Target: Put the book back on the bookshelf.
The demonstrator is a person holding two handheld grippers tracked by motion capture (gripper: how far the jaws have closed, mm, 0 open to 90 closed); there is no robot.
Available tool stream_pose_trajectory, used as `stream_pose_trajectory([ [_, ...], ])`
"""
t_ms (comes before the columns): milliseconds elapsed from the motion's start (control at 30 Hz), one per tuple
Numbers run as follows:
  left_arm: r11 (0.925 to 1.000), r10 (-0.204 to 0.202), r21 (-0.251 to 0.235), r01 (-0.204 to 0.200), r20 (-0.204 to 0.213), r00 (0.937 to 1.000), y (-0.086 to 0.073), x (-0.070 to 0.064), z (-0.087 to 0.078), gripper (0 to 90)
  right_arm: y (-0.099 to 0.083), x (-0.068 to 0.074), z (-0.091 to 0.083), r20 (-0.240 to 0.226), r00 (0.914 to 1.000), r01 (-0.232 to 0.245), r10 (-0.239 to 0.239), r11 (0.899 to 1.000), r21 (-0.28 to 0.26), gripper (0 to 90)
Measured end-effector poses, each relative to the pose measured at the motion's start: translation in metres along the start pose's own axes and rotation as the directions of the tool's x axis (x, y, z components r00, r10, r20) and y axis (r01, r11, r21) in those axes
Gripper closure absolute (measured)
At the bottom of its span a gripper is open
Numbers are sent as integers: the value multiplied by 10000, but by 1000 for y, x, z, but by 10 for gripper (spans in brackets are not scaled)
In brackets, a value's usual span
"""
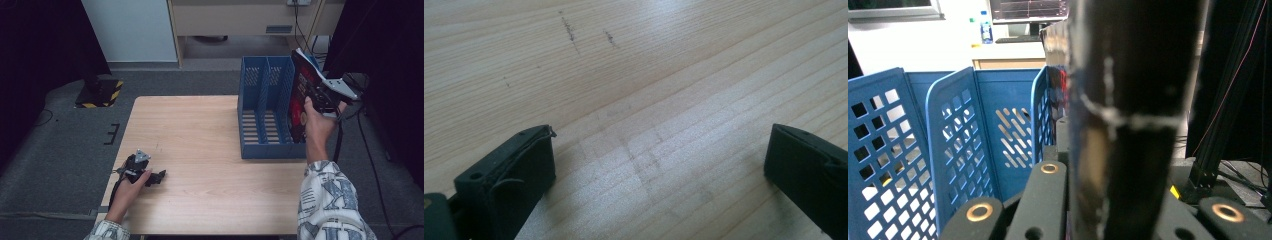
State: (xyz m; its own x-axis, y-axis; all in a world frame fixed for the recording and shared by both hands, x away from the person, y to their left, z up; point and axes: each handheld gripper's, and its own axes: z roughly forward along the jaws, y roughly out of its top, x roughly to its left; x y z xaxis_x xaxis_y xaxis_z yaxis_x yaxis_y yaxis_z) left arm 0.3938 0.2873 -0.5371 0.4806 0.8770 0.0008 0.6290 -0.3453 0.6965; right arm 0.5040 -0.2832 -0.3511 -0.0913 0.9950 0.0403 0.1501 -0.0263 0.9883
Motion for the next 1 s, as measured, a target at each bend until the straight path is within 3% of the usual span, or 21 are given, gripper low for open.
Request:
stream_pose_trajectory([
  [200,10000,4,-7,-4,11,10000,0,0,0,0,-4,-1,2,48,9998,-182,182,9998,-21,869],
  [1000,10000,20,-5,-20,20,10000,1,0,1,0,-14,1,5,88,10000,-40,38,9998,178,870],
])
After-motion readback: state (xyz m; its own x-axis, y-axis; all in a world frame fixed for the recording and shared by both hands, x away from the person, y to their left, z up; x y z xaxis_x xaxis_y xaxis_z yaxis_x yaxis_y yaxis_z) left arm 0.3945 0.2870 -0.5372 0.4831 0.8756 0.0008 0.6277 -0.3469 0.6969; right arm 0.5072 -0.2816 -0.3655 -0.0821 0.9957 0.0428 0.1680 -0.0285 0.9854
